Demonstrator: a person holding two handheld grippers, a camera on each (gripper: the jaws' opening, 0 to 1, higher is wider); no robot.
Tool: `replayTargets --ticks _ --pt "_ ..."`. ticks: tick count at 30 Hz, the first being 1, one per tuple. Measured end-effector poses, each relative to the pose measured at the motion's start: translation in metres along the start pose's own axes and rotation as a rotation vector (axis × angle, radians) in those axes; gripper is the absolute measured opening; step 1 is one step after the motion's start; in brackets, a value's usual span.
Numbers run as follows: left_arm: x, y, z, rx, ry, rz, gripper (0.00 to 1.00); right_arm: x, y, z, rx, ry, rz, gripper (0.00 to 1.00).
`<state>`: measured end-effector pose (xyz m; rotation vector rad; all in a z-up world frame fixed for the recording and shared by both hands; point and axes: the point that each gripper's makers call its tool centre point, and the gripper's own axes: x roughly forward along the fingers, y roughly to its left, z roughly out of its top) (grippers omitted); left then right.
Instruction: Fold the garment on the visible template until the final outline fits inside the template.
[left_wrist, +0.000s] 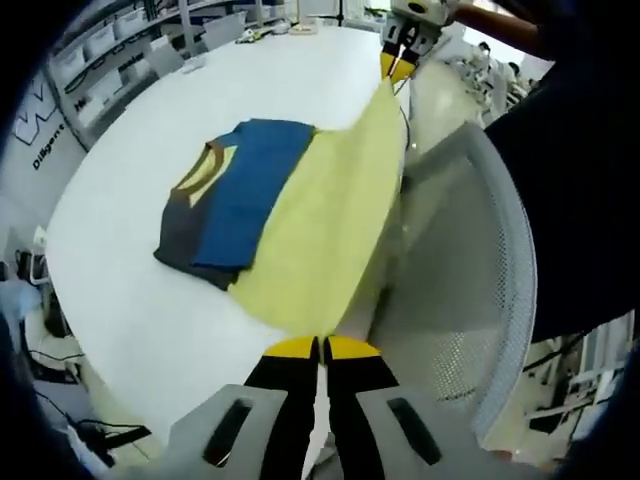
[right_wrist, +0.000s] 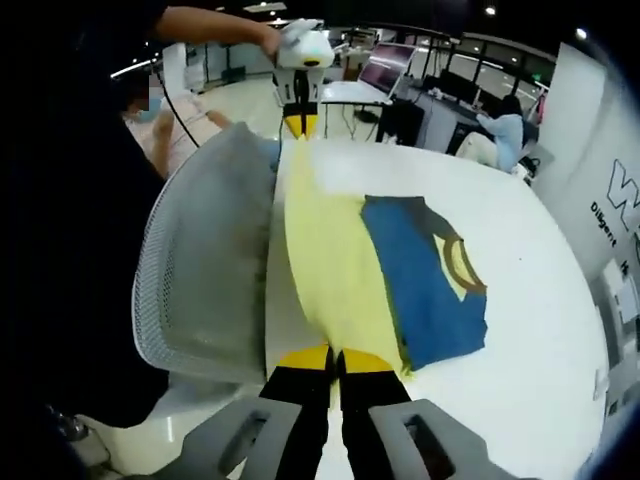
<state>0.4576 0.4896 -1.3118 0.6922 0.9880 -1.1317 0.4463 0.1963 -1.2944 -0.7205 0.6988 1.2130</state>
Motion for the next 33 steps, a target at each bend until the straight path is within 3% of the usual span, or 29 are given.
replayTargets --ticks 18,26,33 --pt "-0.013 0.051 0.037 0.032 -0.045 0.130 0.00 -0.009 -0.043 0.015 0.010 -0.031 -0.080 0.00" --pt "-0.020 0.082 0.055 0.036 -0.060 0.222 0.00 -0.012 -0.064 0.019 0.044 -0.056 -0.126 0.00" --pt "-0.023 0.092 0.071 0.050 -0.070 0.261 0.00 -0.016 -0.078 0.018 0.068 -0.071 -0.165 0.00"
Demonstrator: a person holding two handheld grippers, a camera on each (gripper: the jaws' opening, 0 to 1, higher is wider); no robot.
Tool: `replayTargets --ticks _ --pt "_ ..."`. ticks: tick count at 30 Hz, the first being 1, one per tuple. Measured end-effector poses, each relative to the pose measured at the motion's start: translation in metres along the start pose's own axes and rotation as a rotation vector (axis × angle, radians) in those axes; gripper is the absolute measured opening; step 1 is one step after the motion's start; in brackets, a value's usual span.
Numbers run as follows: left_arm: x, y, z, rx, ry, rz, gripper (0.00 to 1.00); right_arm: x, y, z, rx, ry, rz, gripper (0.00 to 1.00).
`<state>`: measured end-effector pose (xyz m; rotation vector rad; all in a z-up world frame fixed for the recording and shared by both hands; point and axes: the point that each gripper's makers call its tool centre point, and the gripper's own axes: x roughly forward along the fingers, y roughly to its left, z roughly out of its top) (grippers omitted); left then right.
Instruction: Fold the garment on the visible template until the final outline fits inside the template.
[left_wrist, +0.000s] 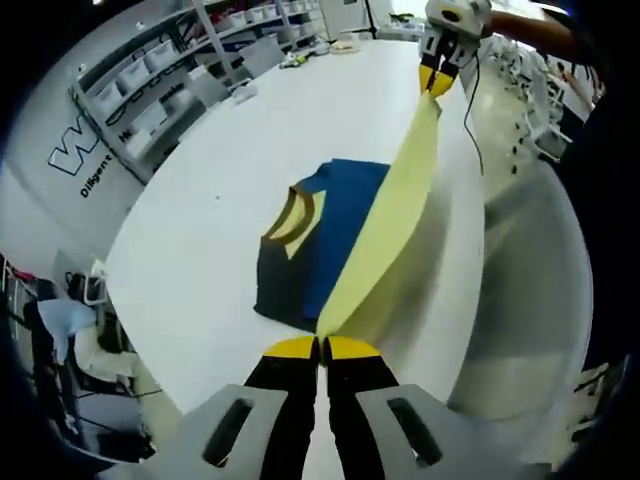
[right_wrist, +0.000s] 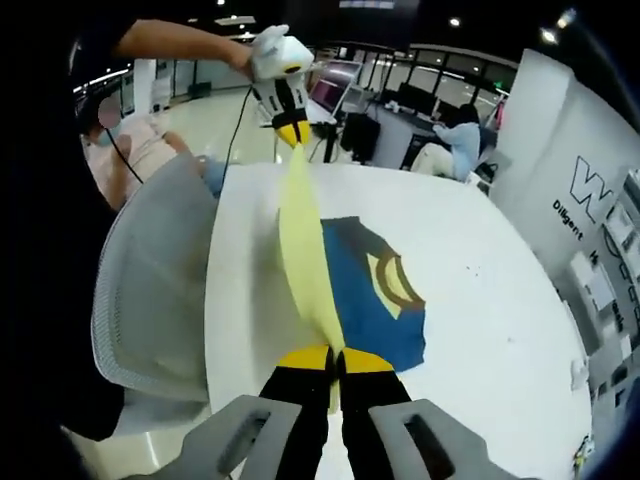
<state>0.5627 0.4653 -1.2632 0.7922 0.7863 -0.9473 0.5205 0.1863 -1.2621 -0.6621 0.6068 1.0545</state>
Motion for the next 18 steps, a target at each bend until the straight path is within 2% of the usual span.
replayTargets --ticks 7,18 --pt "0.002 0.015 0.012 0.003 -0.035 0.069 0.00 -0.001 -0.014 0.000 0.022 -0.007 -0.038 0.00" --pt "0.014 0.041 0.015 -0.015 -0.040 0.152 0.00 0.011 -0.048 0.004 0.050 0.002 -0.127 0.00"
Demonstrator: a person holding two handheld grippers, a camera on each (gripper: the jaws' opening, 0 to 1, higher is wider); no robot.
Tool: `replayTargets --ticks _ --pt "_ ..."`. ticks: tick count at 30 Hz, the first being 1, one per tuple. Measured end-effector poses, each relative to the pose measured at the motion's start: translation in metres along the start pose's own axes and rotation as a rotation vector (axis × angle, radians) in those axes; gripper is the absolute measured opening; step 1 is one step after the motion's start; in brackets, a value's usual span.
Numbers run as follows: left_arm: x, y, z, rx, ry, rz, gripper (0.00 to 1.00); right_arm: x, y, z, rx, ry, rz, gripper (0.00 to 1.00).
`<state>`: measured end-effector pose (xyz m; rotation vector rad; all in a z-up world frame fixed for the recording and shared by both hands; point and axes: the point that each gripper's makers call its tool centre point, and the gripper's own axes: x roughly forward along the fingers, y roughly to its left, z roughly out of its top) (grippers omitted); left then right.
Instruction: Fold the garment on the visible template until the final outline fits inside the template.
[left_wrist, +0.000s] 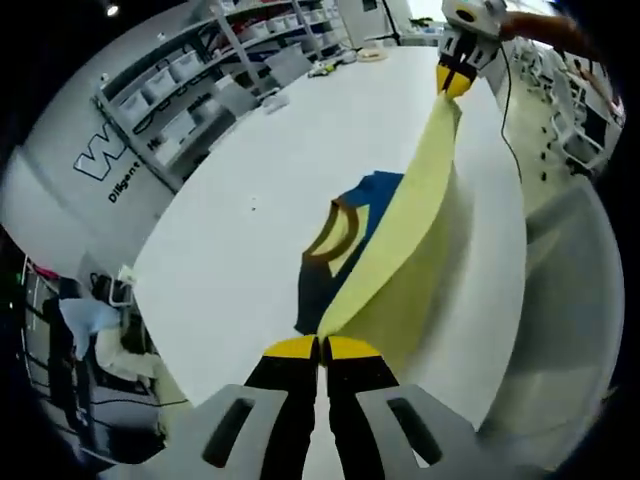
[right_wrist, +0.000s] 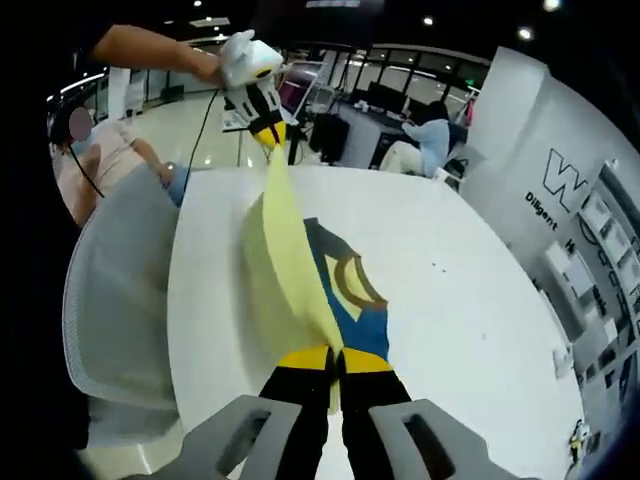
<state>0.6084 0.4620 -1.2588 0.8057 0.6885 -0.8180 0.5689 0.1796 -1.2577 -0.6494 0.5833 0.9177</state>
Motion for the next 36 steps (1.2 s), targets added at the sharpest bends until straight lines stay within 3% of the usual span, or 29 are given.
replayTargets --ticks 11,17,36 --pt "0.019 0.017 0.004 -0.017 -0.006 0.025 0.00 0.015 -0.017 -0.010 0.029 0.016 -0.047 0.00" --pt "0.034 0.027 0.003 0.017 -0.004 0.046 0.00 0.027 -0.030 -0.013 0.076 0.016 -0.080 0.00" --pt "0.070 0.045 -0.011 -0.029 0.011 0.028 0.00 0.073 -0.054 -0.024 0.139 0.055 -0.116 0.00"
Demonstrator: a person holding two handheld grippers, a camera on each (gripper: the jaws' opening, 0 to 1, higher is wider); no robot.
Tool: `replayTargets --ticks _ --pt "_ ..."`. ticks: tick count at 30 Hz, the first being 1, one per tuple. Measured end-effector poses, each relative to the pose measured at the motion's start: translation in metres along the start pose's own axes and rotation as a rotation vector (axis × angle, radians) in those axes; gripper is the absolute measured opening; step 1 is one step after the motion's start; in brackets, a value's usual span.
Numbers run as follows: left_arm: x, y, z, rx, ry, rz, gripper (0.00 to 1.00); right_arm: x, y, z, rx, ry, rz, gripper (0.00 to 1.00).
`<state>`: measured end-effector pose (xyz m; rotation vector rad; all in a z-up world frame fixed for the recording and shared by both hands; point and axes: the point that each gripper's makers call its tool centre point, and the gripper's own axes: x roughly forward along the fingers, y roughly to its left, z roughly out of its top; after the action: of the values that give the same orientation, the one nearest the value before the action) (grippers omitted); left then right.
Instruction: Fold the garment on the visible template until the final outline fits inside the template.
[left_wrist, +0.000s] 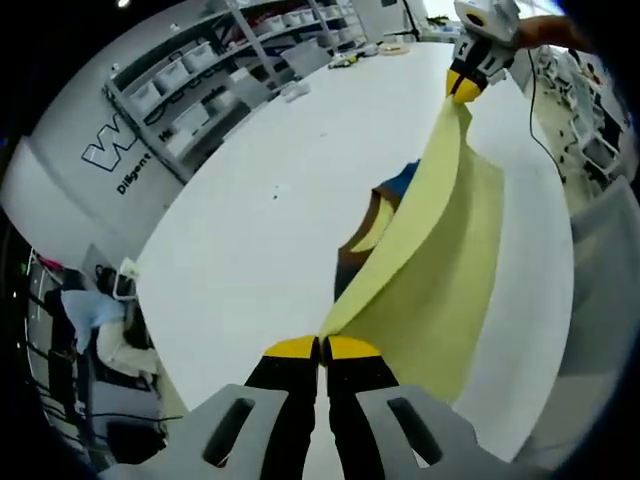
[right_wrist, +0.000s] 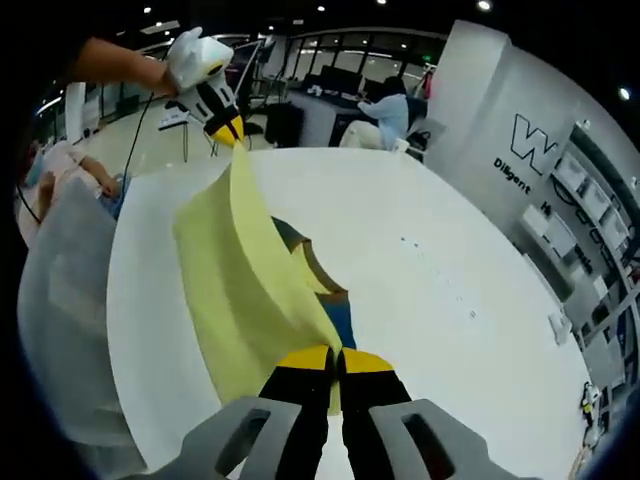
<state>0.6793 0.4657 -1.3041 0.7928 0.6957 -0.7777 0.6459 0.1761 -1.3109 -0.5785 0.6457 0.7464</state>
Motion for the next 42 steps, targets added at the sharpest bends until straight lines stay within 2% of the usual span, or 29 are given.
replayTargets --ticks 24,34,42 --pt "0.064 0.015 -0.016 -0.063 0.016 -0.043 0.00 0.064 -0.024 -0.032 0.083 0.077 -0.028 0.00" --pt "0.085 0.015 -0.030 -0.099 0.036 -0.068 0.00 0.093 -0.028 -0.042 0.036 0.097 -0.034 0.00" --pt "0.103 0.016 -0.039 -0.147 0.058 -0.080 0.01 0.107 -0.035 -0.046 0.033 0.115 -0.036 0.00"
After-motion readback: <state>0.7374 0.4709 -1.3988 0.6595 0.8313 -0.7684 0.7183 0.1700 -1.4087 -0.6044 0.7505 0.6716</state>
